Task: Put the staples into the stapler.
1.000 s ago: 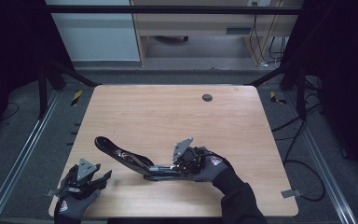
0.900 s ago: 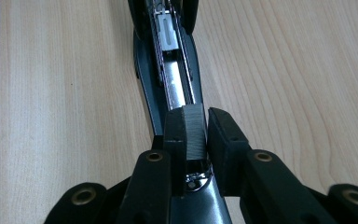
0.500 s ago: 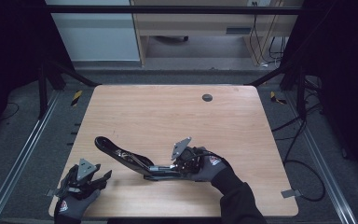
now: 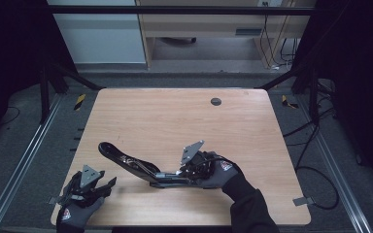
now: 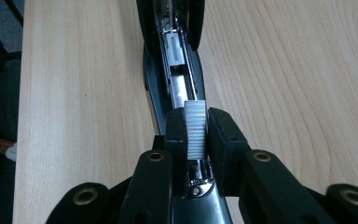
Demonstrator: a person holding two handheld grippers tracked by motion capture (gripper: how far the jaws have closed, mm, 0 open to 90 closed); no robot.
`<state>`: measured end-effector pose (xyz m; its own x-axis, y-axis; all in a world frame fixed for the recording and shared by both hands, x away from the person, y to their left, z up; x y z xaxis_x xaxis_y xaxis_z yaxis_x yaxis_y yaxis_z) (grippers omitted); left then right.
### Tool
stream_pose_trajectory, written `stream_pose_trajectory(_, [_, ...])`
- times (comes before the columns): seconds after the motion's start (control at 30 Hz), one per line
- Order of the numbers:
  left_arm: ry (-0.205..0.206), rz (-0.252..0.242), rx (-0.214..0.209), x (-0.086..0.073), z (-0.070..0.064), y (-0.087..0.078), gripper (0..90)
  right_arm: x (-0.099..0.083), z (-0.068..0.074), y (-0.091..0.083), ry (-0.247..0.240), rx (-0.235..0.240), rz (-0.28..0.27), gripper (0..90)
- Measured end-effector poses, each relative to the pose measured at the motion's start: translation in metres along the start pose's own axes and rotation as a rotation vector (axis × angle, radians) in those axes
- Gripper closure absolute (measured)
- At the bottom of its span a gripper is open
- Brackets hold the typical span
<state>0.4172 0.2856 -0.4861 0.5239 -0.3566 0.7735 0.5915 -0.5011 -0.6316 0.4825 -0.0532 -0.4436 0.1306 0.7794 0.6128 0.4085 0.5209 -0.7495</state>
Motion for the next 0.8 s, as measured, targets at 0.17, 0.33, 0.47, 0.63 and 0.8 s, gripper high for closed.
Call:
stream_pose_trajectory(0.17, [0.000, 0.001, 0.000, 0.000, 0.000, 0.000, 47.4, -0.004, -0.002, -0.001, -0.002, 0.017, 0.005, 78.5])
stream_pose_trajectory(0.33, [0.000, 0.002, 0.001, 0.000, 0.000, 0.000, 47.4, -0.008, -0.002, 0.002, -0.003, 0.025, 0.016, 78.6])
stream_pose_trajectory(0.47, [0.000, 0.003, 0.000, 0.000, 0.000, 0.000, 47.5, -0.007, -0.001, 0.004, -0.002, 0.028, 0.019, 78.5])
stream_pose_trajectory(0.63, [0.000, 0.003, 0.000, 0.000, 0.000, 0.000, 47.5, -0.007, -0.002, 0.008, 0.002, 0.038, 0.023, 78.6])
stream_pose_trajectory(0.8, [0.000, 0.002, 0.001, 0.000, 0.000, 0.000, 47.5, -0.006, -0.002, 0.010, 0.005, 0.038, 0.035, 78.5])
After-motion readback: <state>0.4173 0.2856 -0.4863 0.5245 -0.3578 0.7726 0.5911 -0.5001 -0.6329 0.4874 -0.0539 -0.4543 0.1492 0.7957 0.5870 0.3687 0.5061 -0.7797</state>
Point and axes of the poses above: each handheld gripper's, and its own axes: y roughly forward along the jaws, x roughly out of its top, z roughly to its left, the point moved 2 cm from there along y, roughly forward along the jaws, and after that the axes turned 14 degrees about -x, right-handed, at the moved point
